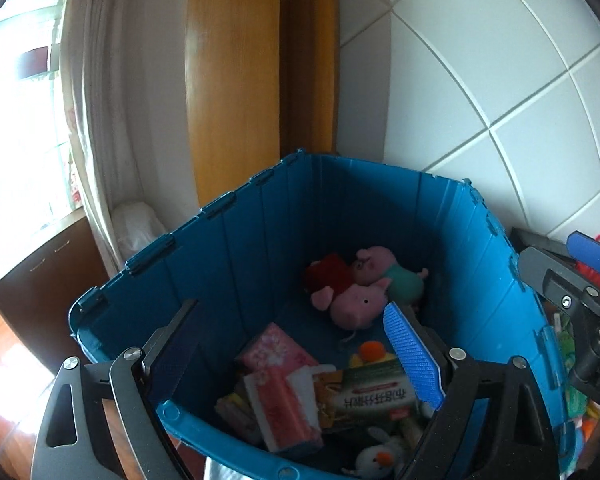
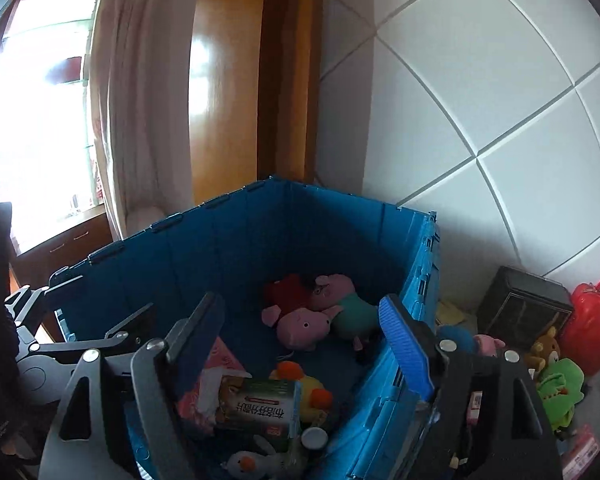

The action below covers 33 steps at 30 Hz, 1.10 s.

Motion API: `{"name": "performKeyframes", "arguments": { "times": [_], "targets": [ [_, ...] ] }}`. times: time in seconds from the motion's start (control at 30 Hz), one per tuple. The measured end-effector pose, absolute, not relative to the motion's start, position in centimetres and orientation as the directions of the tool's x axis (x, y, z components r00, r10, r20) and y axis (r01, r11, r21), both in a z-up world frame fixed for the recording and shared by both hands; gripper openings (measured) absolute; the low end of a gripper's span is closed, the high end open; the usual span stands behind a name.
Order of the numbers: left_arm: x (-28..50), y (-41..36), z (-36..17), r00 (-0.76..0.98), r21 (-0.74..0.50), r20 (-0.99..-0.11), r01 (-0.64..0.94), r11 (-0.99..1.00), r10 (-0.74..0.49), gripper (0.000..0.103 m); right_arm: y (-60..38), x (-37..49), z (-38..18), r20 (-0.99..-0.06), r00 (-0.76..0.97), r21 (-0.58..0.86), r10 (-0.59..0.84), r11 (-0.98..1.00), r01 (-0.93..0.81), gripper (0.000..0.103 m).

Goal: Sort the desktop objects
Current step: 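Withdraw both open tools from the crate back over the table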

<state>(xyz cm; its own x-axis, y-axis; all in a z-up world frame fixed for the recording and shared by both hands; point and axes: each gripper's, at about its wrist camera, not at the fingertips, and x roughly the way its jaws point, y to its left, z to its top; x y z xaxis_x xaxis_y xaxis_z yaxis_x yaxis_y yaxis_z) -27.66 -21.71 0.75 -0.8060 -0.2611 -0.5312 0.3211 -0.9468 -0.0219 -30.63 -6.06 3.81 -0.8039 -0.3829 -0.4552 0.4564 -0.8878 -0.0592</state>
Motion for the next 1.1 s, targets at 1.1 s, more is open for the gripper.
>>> {"name": "performKeyframes", "arguments": {
  "times": [1.1],
  "targets": [
    [-22.6, -19.6, 0.5, -0.820, -0.063, -0.539, 0.267, -0.962, -0.193, 0.092, -1.5, -24.4, 3.8, -0.462, -0.841, -0.063, -0.281, -0.936, 0.348, 0.103]
  ]
}}
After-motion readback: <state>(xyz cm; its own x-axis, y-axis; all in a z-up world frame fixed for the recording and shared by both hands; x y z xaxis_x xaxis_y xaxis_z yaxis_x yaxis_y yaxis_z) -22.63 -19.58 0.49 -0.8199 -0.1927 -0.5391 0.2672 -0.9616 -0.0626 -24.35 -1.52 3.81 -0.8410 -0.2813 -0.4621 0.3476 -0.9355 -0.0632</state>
